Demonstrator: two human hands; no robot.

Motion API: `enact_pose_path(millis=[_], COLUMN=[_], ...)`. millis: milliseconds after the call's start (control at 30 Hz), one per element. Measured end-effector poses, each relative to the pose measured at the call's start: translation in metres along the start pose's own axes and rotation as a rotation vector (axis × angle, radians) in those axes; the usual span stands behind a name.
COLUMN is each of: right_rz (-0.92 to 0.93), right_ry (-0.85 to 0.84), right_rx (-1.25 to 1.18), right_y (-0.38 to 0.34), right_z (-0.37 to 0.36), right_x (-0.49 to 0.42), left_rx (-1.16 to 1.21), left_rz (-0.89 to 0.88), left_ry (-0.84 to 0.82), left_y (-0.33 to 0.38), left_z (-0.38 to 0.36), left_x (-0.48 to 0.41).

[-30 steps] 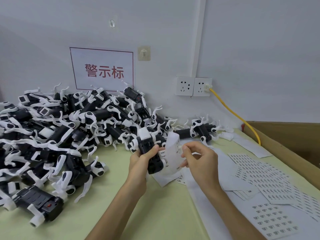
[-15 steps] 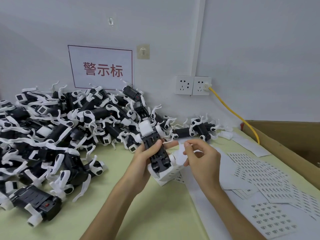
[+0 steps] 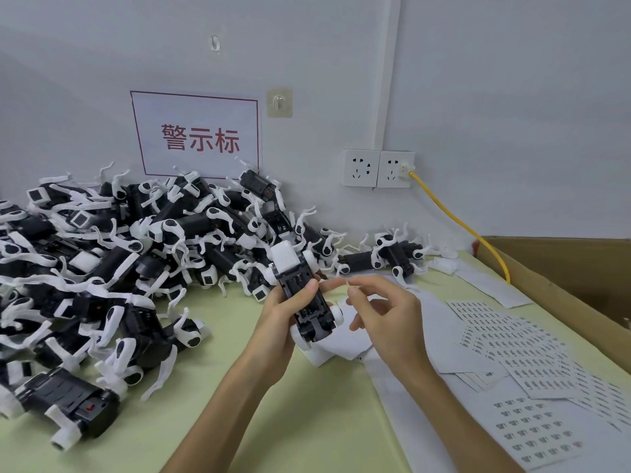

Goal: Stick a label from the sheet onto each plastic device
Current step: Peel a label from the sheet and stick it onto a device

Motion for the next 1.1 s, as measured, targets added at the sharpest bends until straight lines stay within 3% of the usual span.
enact_pose_path(millis=[67, 200, 300, 500, 800, 967, 1100], right_rz=[-0.11, -0.498, -0.641, -0.654, -0.617, -0.685, -0.669], right_ry=[-0.052, -0.245, -0.36, -0.503, -0.513, -0.524, -0.435], right_rx=[-0.117, -0.47, -0.607, -0.606, -0.559, -0.634, -0.567], right_y=[0.003, 0.018, 0.023, 0.025, 0.028, 0.033, 0.035], right_z=[-0.001, -0.009, -0.012, -0.017, -0.013, -0.016, -0.015], right_x=[-0.003, -0.005, -0.003, -0.004, -0.006, -0.006, -0.007], left_rx=[-0.031, -0.099, -0.153, -0.174, -0.22, -0.289, -0.376], left_rz=[-0.026, -0.064, -0.096, -0.097, -0.1, -0.118, -0.179], left_ry=[0.003, 0.003, -0.032, -0.062, -0.067, -0.072, -0.037], left_y=[0.0, 0.002, 0.004, 0.004, 0.005, 0.004, 0.005], left_z=[0.001, 0.001, -0.004, -0.009, -0.009, -0.008, -0.009], left_x=[-0.001, 0.0, 0.004, 0.008, 0.009, 0.008, 0.008])
Point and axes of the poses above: each hand's wrist, its own x-axis away from the middle knuckle, its own z-axis out of the back of the hand, y = z × x, the point moved 5 cm from there along -x, towards the middle knuckle, and after that the axes turned 6 degrees about -z, right-handed, at the moved point
